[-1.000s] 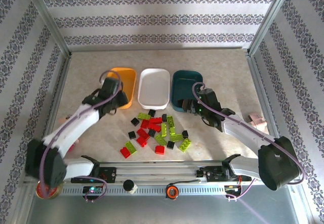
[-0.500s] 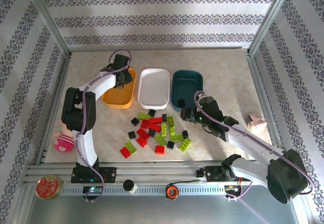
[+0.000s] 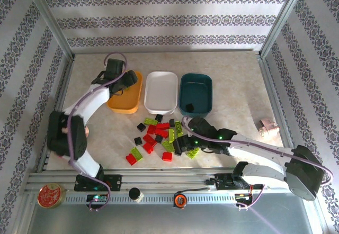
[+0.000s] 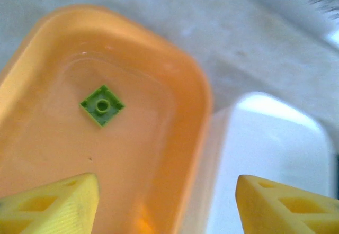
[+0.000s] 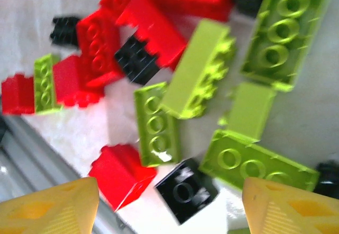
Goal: Sort the legos into containers by color
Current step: Place the lego in the container, then pick up the lego from the bottom-center of the table.
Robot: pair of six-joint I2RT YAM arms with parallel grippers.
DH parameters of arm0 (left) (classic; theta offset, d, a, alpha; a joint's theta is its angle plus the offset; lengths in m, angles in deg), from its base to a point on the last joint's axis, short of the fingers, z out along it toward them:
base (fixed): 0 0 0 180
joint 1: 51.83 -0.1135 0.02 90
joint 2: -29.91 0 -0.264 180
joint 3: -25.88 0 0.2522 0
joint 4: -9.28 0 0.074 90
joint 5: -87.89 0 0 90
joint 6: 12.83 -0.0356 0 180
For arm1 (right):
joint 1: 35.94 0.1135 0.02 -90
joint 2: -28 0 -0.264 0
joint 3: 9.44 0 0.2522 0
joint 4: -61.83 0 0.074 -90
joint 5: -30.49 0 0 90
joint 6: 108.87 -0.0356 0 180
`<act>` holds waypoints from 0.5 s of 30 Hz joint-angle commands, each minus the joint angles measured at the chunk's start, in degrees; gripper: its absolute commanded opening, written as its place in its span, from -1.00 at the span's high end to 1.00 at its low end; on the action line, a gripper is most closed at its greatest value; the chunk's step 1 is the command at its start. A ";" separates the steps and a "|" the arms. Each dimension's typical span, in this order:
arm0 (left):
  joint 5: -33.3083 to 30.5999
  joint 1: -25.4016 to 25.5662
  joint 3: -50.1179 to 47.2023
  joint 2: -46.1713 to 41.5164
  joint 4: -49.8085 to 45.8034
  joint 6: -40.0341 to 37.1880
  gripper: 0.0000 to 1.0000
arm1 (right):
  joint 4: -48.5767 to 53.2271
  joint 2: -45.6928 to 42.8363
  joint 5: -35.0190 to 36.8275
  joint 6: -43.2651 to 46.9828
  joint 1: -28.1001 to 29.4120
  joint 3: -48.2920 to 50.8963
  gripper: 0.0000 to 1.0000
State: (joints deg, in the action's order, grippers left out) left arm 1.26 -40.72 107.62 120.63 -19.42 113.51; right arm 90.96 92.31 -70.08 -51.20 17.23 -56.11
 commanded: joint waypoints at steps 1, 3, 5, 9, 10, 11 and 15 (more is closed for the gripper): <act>4.55 2.31 -8.46 -10.11 7.17 2.42 -0.45 | 3.38 3.61 2.68 2.97 5.11 -4.88 -0.45; 6.65 3.09 -15.37 -16.17 9.82 4.19 -0.49 | 4.48 7.37 3.53 4.65 7.81 -7.34 -0.45; 8.34 3.43 -21.91 -21.75 11.94 6.34 -0.54 | 5.87 11.42 4.74 6.16 10.27 -9.97 -0.44; 9.69 3.65 -30.33 -31.20 10.76 7.50 -0.59 | 10.10 18.46 7.44 8.85 13.87 -15.62 -0.44; 9.91 3.67 -31.63 -33.30 9.91 7.26 -0.61 | 11.18 19.70 8.73 9.27 14.59 -16.71 -0.43; 9.90 3.66 -32.50 -34.94 8.83 7.07 -0.64 | 12.03 20.60 9.76 9.67 15.04 -17.49 -0.44; 9.50 3.73 -34.82 -40.63 4.66 5.95 -0.73 | 14.59 23.43 12.28 11.62 17.05 -19.72 -0.42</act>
State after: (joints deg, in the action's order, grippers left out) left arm 9.94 -37.27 73.24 83.25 -12.51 119.54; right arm 100.89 114.50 -61.86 -42.42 33.12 -73.68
